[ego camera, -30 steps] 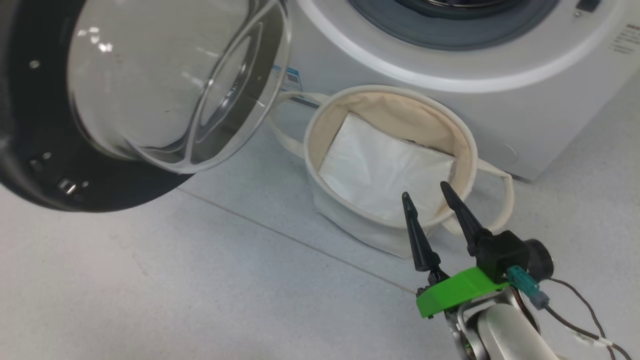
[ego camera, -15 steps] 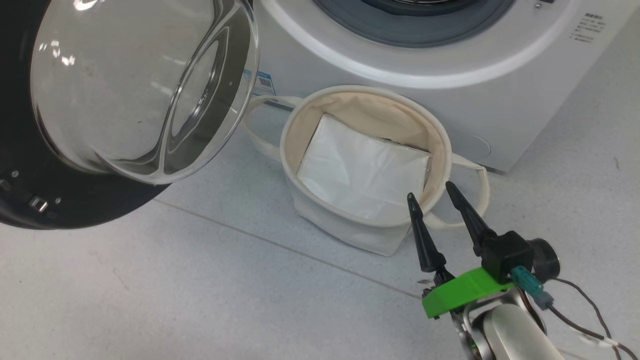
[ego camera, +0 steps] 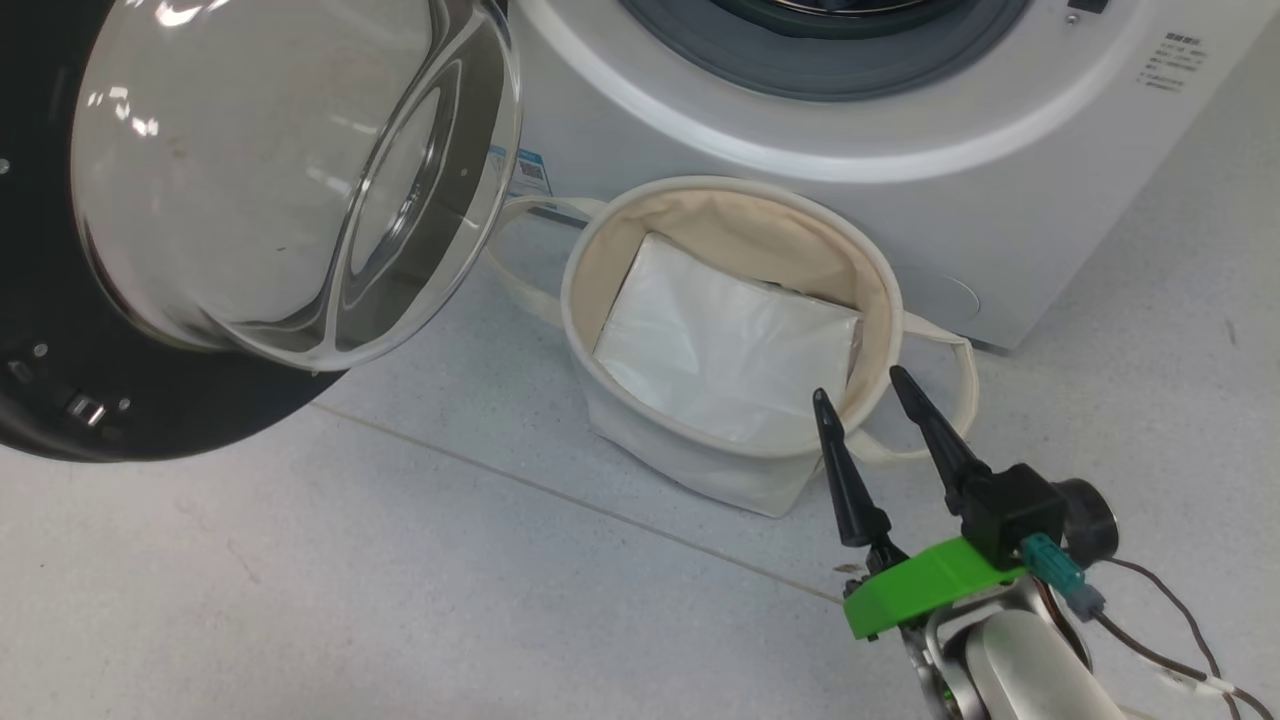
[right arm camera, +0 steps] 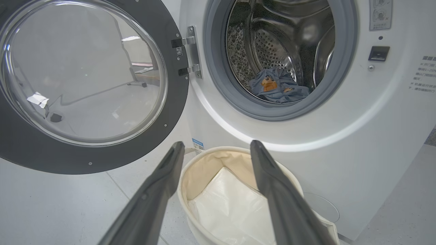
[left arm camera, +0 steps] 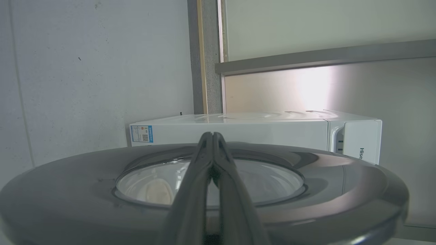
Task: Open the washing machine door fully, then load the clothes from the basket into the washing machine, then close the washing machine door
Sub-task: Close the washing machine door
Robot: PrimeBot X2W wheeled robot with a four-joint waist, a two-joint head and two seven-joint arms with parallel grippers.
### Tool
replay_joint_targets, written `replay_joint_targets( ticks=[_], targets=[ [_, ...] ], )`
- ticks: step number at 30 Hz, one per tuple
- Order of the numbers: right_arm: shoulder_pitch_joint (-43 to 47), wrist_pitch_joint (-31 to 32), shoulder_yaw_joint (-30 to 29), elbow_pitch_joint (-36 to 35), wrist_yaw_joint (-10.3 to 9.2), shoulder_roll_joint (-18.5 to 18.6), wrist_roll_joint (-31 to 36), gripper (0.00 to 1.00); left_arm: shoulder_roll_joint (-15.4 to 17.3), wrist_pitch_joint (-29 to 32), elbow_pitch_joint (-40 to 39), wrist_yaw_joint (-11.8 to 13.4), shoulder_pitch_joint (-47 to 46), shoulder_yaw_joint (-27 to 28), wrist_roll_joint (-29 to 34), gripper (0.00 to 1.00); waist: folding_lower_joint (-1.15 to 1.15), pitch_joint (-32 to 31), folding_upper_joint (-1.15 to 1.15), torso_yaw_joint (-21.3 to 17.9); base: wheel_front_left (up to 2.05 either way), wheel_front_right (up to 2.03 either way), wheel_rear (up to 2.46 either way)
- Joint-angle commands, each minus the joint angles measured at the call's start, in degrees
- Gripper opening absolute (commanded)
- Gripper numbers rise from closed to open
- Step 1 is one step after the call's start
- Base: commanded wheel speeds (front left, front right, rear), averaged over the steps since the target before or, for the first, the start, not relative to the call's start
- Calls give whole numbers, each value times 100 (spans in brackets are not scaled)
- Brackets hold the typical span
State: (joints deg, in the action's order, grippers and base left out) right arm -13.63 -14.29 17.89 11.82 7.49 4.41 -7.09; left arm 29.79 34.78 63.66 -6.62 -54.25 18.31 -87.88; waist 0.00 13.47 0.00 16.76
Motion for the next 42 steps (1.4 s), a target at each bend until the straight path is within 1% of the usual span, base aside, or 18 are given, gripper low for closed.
replay_joint_targets(
  ticks=[1, 9, 14, 18, 20, 22, 26, 29, 36, 37, 38, 40, 42],
  targets=[
    [-12, -71, 124, -176, 0, -42, 15, 100, 339, 102, -152, -54, -183, 22, 41, 0, 0, -8, 0, 10, 0, 0, 0],
    [-25, -71, 120, -164, 0, -72, 11, 100, 105, 557, -296, -76, -179, -180, 74, 0, 0, -13, 0, 66, 0, 0, 0],
    [26, -71, 110, -104, 0, -104, -41, 100, -63, 929, -326, -78, -196, -151, -93, 0, 0, -135, 0, 99, 0, 0, 0],
    [40, -71, 107, -127, 0, -130, -108, 100, -139, 1176, -440, -79, -100, -367, 52, 0, 0, -249, 0, 100, 0, 0, 0],
    [57, -71, 99, -133, 0, -139, -138, 100, -197, 1144, -560, -80, -31, -409, 96, 0, 0, -322, 0, 71, 0, 0, 0],
    [107, -71, 26, -143, 0, -146, -191, 100, -351, 1268, -761, -81, 83, -515, 130, 0, 0, -407, 0, 61, 0, 0, 0],
    [246, -71, -121, -168, 0, -151, -283, 100, -764, 1560, -1340, -84, 435, -767, 177, 0, 0, -519, 0, 116, 0, 0, 0],
    [296, -71, -149, -196, 0, -152, -333, 100, -1068, 1571, -1754, -68, 736, -910, 233, 0, 0, -568, 0, 120, 0, 0, 0],
    [353, -71, -195, -215, 0, -152, -375, 100, -1782, 1387, -2609, 116, 1235, -1055, 212, 0, 0, -654, 0, 46, 0, 0, 0],
    [353, -71, -199, -215, 0, -152, -386, 100, -1906, 1381, -2717, 129, 1272, -1050, 153, 0, 0, -665, 0, 21, 0, 0, 0],
    [353, -71, -199, -215, 0, -152, -386, 100, -1906, 1381, -2717, 129, 1272, -1050, 153, 0, 0, -665, 0, 21, 0, 0, 0],
    [360, -71, -199, -216, 0, -153, -427, 100, -2136, 1363, -2906, 162, 1326, -994, -6, 0, 0, -688, 0, -44, 0, 0, 0],
    [363, -71, -194, -220, 0, -153, -465, 100, -2294, 1382, -3070, 191, 1384, -1002, -102, 0, 0, -702, 0, -127, 0, 0, 0]
  ],
)
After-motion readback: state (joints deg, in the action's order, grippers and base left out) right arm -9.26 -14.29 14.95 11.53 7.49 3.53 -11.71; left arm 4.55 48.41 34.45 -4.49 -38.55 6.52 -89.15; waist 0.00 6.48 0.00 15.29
